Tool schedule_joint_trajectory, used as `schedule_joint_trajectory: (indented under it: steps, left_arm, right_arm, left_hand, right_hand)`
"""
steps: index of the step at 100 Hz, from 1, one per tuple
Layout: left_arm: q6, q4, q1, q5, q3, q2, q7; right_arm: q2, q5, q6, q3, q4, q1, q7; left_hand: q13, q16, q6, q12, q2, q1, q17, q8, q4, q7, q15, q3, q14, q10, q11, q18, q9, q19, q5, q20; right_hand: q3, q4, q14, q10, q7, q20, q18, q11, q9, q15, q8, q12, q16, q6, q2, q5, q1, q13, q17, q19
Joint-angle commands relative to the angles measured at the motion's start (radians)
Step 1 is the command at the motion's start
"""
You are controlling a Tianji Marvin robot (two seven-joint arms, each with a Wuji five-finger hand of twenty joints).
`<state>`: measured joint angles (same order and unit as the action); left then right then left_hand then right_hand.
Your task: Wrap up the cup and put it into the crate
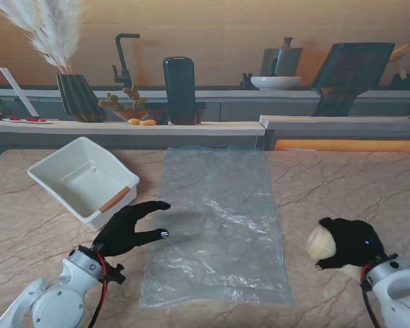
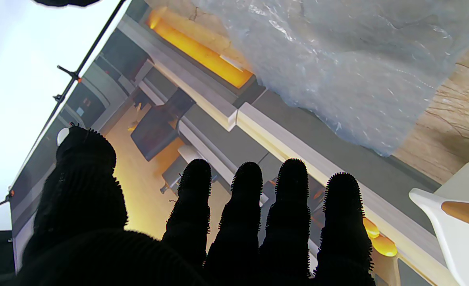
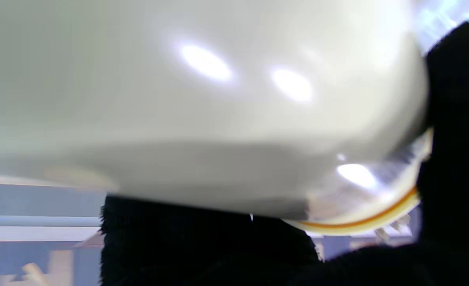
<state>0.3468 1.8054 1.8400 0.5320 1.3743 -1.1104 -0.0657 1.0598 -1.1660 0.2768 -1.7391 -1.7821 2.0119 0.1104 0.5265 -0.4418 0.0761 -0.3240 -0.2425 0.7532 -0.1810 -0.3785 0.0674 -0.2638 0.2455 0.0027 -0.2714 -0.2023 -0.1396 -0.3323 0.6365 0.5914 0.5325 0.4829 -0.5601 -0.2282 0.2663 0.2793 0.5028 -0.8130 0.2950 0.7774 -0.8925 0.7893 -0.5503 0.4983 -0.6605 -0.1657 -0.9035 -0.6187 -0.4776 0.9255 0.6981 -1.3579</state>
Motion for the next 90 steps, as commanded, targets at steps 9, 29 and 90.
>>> schedule_joint_trajectory:
  steps: [9,29,90]
  left_arm:
    - [-0.011,0.007,0.015,0.019,0.005,-0.002,-0.010]
    - [-0.026,0.002,0.018,0.092,0.010,-0.006,-0.066]
    - [-0.067,0.019,0.032,0.176,0.010,-0.003,-0.096]
  right_arm:
    - [-0.003,0.072,0.061,0.107,-0.050,-0.113,-0.071]
    - [-0.013,0.160,0.105,0.306,-0.006,-0.290,-0.153]
    - [-0.024,0.351,0.003,0.816,0.222,-0.666,-0.318]
  left_hand:
    - [0.006,-0.008,-0.026,-0.020,0.037,0.014,0.004,-0.016,-0.027,0.022,0.003,-0.019,-0.012,-0.002,0.002,-0.001,0.014,0.014,0.010,0.002]
    - [-0.051,0.013,-0.025,-0.008,0.008,0.011,0.018,-0.015,-0.028,0.026,-0.033,-0.020,0.007,-0.003,0.024,0.005,-0.051,-0.007,0.003,-0.006]
    - [-0.058,0.022,-0.012,-0.003,0.008,0.016,0.005,-0.018,-0.029,0.020,-0.034,-0.014,0.004,-0.006,0.018,0.015,-0.053,-0.017,0.011,-0.001]
  right_hand:
    - [-0.569,0.092,-0.024,-0.015,0.431,-0.024,-0.196,0.026,-0.015,0.177,-0.037,0.023,-0.083,0.240,0.110,-0.148,-0.456,0.073,0.049,-0.087]
    - [-0.568,0.097,-0.029,-0.018,0.434,-0.024,-0.199,0.027,-0.018,0.178,-0.034,0.025,-0.082,0.242,0.112,-0.146,-0.453,0.076,0.053,-0.087]
    - [-0.560,0.108,-0.035,-0.019,0.436,-0.023,-0.205,0.023,-0.008,0.176,-0.026,0.027,-0.085,0.240,0.133,-0.131,-0.446,0.067,0.050,-0.082]
